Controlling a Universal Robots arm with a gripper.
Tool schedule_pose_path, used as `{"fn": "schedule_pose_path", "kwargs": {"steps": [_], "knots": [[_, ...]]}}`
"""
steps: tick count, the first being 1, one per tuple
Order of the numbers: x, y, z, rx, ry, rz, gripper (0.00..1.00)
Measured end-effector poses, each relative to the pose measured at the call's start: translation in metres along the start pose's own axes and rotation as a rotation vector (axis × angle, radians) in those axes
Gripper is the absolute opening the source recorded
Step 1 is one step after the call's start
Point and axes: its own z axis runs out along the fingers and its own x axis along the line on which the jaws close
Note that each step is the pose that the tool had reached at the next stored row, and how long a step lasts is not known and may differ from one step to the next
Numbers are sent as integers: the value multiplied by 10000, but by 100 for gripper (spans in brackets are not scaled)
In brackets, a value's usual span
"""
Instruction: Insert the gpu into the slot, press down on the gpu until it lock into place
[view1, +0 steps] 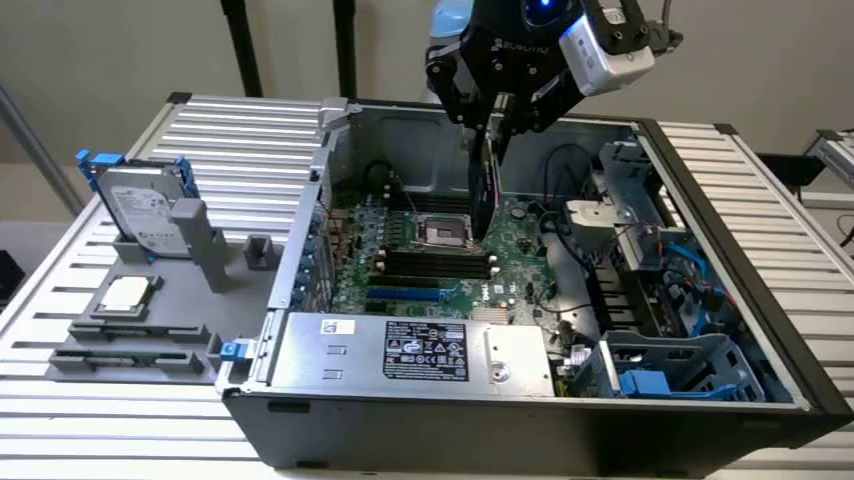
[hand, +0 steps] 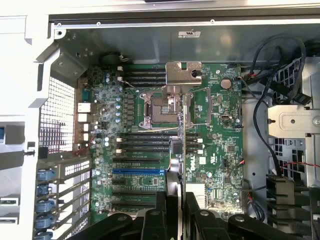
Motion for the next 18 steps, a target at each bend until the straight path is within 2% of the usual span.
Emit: {"fn": "schedule_pose_path", "kwargs": {"steps": [4,16,18], "knots": [[0,0,0,19,37,-482,26],[0,0,0,105,202,-2665,26],[0,0,1,121,234,-3177,26]]}}
